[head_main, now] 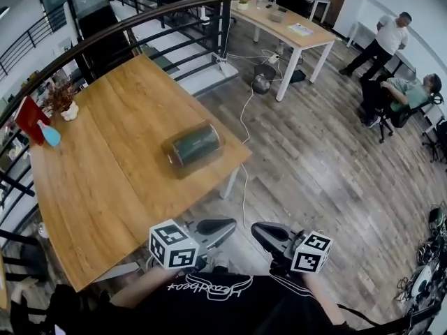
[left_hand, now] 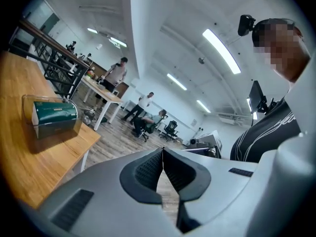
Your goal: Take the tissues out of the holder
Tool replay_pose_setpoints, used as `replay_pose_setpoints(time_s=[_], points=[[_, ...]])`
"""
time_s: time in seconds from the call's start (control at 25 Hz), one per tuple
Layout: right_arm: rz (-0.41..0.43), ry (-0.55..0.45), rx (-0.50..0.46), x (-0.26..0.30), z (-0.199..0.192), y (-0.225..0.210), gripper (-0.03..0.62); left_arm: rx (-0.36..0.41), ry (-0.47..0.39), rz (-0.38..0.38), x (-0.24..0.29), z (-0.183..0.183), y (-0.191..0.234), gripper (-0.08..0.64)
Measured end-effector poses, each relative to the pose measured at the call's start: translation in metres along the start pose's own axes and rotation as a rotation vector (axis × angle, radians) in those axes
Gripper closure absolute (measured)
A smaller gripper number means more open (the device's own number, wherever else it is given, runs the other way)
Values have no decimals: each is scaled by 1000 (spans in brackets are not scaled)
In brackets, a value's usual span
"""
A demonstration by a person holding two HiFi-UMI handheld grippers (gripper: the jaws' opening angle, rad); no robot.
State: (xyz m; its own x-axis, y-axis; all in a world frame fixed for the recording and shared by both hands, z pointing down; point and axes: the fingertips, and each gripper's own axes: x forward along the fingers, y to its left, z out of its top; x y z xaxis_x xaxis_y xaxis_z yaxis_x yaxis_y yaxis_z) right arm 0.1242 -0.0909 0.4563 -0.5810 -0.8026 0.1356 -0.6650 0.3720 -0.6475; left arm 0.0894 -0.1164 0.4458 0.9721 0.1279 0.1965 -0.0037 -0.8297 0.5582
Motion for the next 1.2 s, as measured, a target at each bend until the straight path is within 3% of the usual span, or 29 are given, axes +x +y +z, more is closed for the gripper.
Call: replay_pose_setpoints(time_s=[0.32, 0.64, 0.96, 1.2], points=[[73, 16, -78, 58, 46, -13, 575, 31, -76, 26, -10, 59, 48, 546], [137, 32, -94, 89, 54, -16, 574, 80, -92, 108, -33, 72, 70, 546], [193, 126, -85, 125, 57, -34, 574, 24, -140, 195, -47, 74, 108, 546], [250, 171, -81, 159, 78, -56, 574, 44, -177, 241, -52, 97, 136, 546]])
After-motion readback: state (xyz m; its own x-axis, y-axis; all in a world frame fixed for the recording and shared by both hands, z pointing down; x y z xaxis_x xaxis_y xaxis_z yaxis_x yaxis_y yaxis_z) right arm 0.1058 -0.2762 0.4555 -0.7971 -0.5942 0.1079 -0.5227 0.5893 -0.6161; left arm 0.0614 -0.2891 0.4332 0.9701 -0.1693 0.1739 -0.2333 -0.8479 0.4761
